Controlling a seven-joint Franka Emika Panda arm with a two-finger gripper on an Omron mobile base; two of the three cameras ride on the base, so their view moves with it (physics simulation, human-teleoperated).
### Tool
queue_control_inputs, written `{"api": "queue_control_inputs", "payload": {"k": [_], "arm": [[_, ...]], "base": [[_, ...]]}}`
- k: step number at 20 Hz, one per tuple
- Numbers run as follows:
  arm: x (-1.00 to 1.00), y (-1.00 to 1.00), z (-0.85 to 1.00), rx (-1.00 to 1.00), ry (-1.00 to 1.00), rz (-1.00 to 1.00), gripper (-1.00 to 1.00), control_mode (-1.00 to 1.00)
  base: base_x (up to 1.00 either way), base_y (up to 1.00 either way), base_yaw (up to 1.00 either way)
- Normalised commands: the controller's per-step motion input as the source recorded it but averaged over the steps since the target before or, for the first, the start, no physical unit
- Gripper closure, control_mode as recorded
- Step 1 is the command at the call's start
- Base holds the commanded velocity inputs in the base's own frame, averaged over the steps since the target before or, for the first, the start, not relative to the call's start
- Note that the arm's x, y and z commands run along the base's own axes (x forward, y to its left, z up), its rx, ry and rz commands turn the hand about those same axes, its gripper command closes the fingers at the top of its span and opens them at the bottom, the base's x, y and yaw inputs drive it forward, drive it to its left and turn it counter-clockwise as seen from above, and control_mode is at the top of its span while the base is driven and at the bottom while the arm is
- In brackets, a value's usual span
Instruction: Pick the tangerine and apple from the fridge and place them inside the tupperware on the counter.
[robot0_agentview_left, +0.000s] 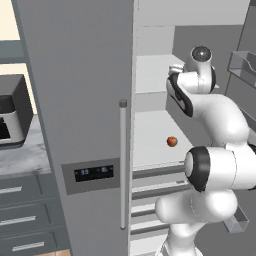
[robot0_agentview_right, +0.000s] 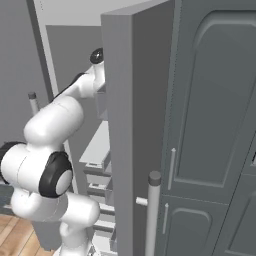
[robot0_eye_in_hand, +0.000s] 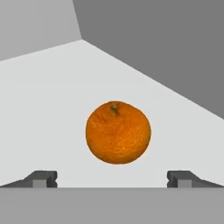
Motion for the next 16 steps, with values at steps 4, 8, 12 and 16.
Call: {"api": "queue_control_inputs", "payload": {"k": [4,8,12,16], "arm": [[0.36,-0.11,0.00,0.00,-0.02,0.00,-1.00,-1.00],[0.33,-0.12,0.00,0.00,-0.02,0.00,-1.00,-1.00],[0.29,-0.07,-0.01,0.00,-0.04,0.00,-1.00,-1.00],[0.15,-0.02,-0.16,0.00,-0.03,0.00,1.00,-1.00]], "base": [[0.00,0.00,0.00],[0.00,0.00,0.00],[0.00,0.00,0.00],[0.00,0.00,0.00]]}}
